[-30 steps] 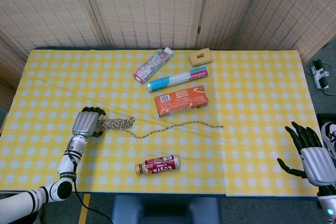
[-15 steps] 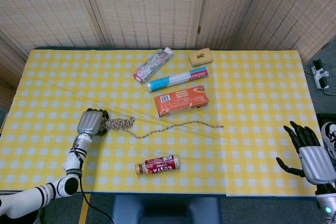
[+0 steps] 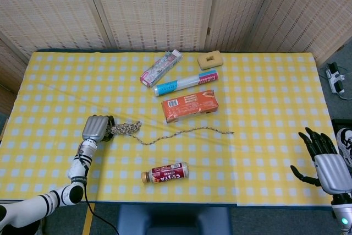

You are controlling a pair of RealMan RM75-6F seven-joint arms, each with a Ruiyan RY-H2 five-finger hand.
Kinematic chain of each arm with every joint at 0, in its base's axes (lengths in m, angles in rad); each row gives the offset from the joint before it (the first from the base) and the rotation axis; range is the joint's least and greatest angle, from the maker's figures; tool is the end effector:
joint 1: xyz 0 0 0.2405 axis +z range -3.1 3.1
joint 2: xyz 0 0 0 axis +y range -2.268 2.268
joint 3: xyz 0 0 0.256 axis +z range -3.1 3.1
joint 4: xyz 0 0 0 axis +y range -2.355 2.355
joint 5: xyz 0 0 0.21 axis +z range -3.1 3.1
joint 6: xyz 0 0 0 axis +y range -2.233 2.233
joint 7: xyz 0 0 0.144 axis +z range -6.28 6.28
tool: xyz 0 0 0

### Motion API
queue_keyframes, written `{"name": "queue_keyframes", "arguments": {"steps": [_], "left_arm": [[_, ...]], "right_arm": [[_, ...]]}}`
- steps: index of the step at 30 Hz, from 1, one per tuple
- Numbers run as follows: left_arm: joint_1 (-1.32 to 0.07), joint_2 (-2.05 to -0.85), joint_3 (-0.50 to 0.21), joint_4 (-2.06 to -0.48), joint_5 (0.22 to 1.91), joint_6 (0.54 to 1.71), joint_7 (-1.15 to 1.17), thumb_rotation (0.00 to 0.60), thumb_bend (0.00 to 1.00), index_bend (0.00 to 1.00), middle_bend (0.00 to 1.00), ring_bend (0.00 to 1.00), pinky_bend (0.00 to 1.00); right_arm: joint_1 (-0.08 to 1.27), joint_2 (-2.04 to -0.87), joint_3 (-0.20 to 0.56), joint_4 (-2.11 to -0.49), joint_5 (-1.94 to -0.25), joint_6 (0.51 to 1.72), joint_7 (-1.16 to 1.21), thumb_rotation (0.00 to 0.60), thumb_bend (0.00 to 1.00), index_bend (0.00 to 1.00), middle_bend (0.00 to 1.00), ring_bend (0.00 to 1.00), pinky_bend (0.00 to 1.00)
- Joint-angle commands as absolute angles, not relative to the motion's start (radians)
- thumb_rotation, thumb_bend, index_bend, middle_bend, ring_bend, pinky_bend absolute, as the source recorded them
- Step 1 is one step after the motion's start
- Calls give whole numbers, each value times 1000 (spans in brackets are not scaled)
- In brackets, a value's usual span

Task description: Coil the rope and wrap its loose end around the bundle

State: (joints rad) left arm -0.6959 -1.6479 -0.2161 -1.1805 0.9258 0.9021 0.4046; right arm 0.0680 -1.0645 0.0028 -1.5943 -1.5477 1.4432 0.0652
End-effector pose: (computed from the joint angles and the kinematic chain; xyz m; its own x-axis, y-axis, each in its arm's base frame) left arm -0.2267 0.3744 -0.0179 0.4824 0.2885 0.8271 0.8743 -0.1017 -0.4745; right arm -0.3221 -0.1657 0.1643 0.4068 -0.0953 0.9085 -0.9135 -0.0311 0.4057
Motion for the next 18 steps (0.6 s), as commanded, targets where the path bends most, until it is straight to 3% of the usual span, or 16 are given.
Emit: {"name": "queue_keyframes", "arguments": {"steps": [1, 10, 18], "left_arm": [[-695, -1659, -212, -1155, 945, 898, 371, 600, 464, 621, 593, 534, 481], [-681, -1670, -194, -1078, 1048, 870, 194, 600, 632, 755, 703, 640, 723], [-636, -1628, -139, -1072, 1256, 932, -80, 600, 644, 765, 716, 651, 749]], "right_arm": [[67, -1064, 3, -1595, -1548, 1444, 64, 425, 353, 0, 0, 0, 0], [66, -1060, 5, -1605, -1549, 1449, 59, 427, 352, 0, 0, 0, 0], [91, -1061, 18, -1619, -1552, 1425, 39, 489, 352, 0, 0, 0, 0]]}}
